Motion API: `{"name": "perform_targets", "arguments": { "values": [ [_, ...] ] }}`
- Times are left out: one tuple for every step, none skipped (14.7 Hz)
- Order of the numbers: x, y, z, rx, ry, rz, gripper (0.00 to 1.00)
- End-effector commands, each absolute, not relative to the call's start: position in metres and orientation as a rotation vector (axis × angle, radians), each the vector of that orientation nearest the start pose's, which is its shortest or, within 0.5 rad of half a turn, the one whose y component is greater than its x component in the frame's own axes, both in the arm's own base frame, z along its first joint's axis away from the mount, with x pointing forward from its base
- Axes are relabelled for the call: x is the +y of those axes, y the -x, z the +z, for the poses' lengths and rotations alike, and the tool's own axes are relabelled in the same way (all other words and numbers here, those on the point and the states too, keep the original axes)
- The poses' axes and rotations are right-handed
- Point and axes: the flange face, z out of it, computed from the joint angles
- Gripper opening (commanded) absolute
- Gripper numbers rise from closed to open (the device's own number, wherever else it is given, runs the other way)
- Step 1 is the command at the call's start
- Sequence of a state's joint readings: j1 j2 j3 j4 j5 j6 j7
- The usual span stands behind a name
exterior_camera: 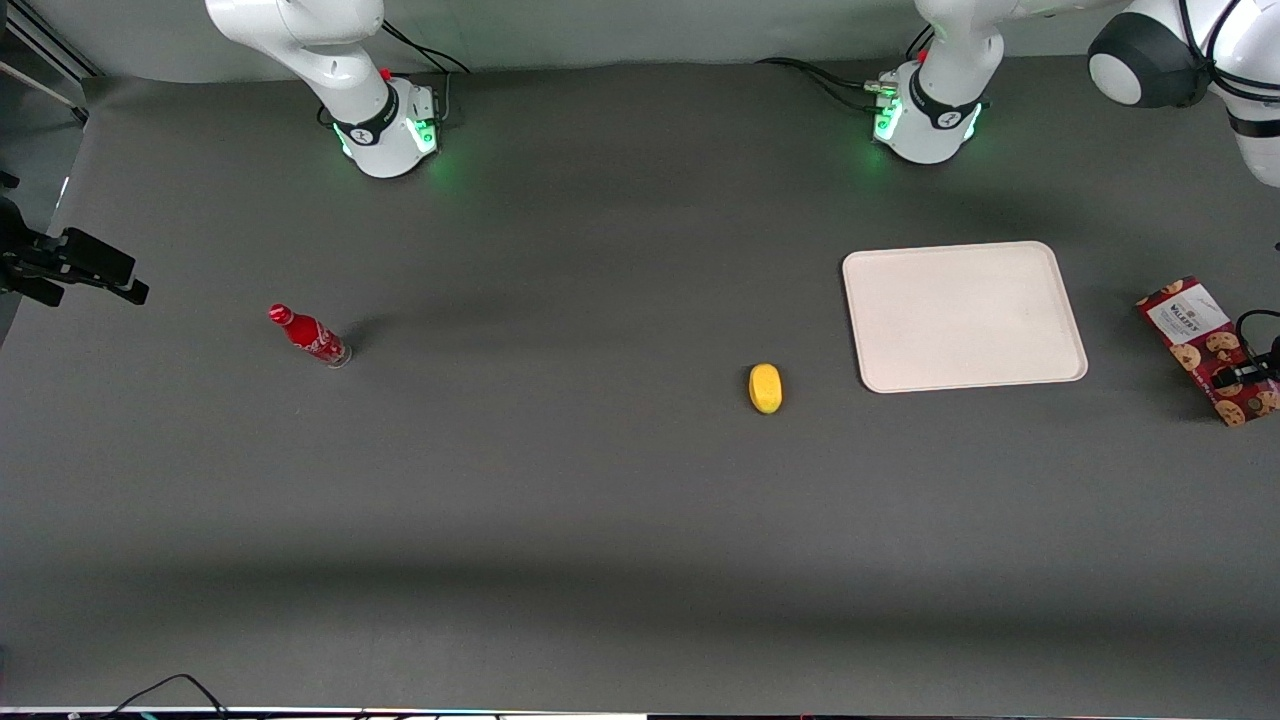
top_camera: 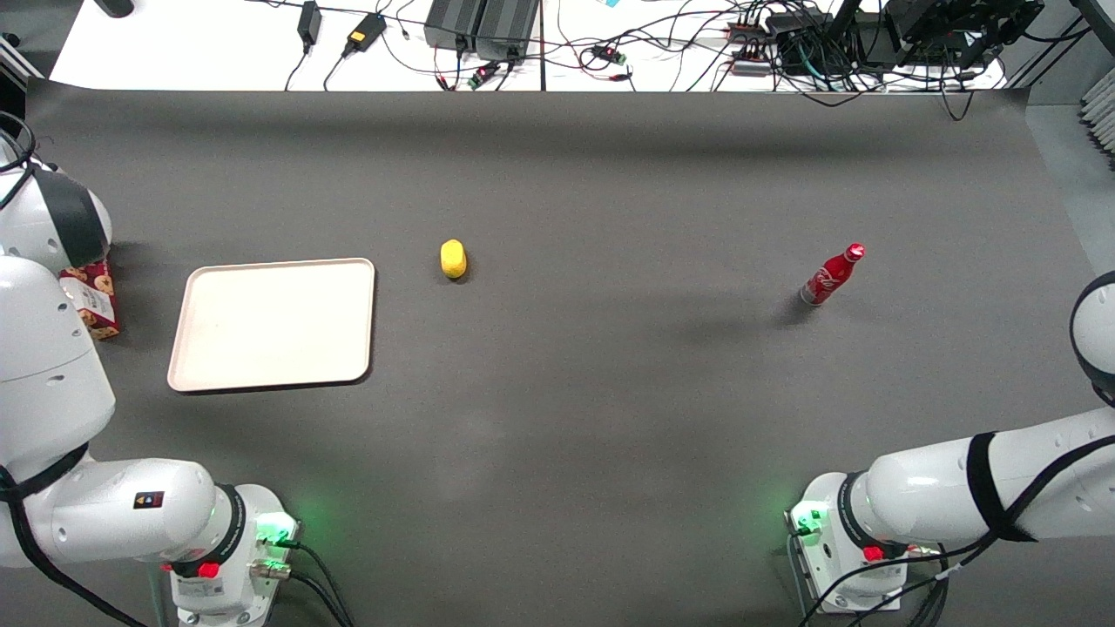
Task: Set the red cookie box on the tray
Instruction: 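Lower the left gripper onto the red tartan cookie box and close it, then lift the cookie box upright with the left gripper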
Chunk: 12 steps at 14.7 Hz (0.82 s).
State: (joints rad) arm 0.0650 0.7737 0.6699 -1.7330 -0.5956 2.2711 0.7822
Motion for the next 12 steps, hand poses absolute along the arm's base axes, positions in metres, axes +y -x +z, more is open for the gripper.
{"name": "perform_targets", "arguments": {
  "values": [
    [0.387,-0.545,0.248,-0.249,3.146,-0.02,0.0],
    [0.383,-0.554,0.276,-0.199,3.153,-0.017,0.0],
    [0.379,-0.562,0.304,-0.137,3.158,0.007,0.0],
    [0.374,-0.57,0.336,-0.077,3.163,0.027,0.0],
    [0.369,-0.578,0.369,-0.059,3.163,0.036,0.0],
    [0.363,-0.583,0.398,-0.048,3.167,0.052,0.0],
    [0.354,-0.589,0.43,-0.025,3.164,0.084,0.0],
    [0.341,-0.596,0.462,-0.022,3.157,0.114,0.0],
    [0.324,-0.6,0.494,-0.026,3.145,0.155,0.0],
    [0.309,-0.6,0.526,-0.01,3.129,0.195,0.0],
    [0.29,-0.598,0.555,-0.007,3.126,0.225,0.0],
    [0.271,-0.593,0.581,-0.055,3.137,0.25,0.0]
  ]
}}
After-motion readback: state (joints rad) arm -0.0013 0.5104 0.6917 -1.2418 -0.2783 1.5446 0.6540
